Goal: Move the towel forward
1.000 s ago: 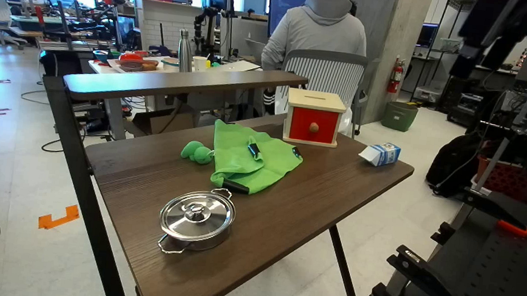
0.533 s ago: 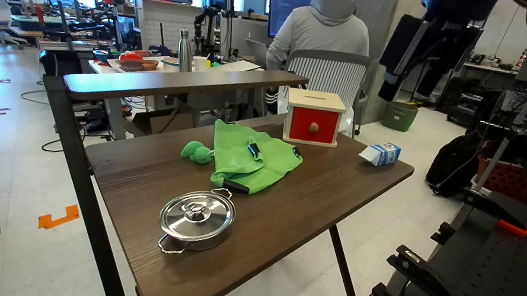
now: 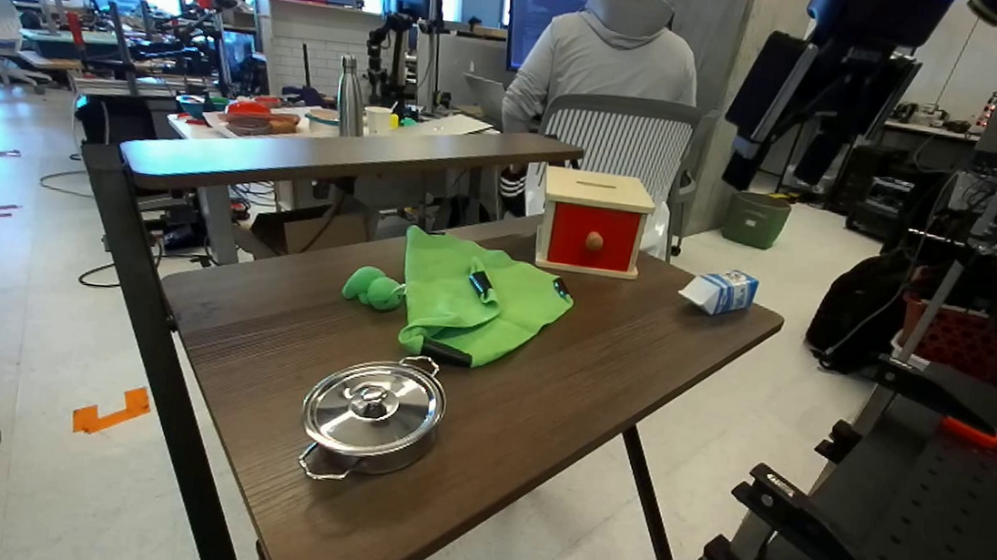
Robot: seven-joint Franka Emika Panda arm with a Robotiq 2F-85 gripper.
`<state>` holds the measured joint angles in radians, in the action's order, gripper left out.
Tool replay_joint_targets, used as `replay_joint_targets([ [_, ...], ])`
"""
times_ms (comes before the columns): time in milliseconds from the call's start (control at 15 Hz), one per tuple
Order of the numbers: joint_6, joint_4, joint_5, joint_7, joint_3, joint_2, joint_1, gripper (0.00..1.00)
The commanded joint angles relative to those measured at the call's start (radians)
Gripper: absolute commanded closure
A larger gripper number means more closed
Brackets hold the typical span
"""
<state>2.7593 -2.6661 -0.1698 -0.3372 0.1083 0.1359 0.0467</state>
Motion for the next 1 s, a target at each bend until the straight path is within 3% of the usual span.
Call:
replay_joint_targets([
  [0,0.112,-0.026,0.018,0.013,-0.030,0.016,0.002,0.00],
  [533,0.134,0.111,-0.095,-0.145,0.000,-0.149,0.016,0.00],
  [933,0.109,0.323,-0.325,-0.424,-0.021,-0.347,-0.049,0.00],
])
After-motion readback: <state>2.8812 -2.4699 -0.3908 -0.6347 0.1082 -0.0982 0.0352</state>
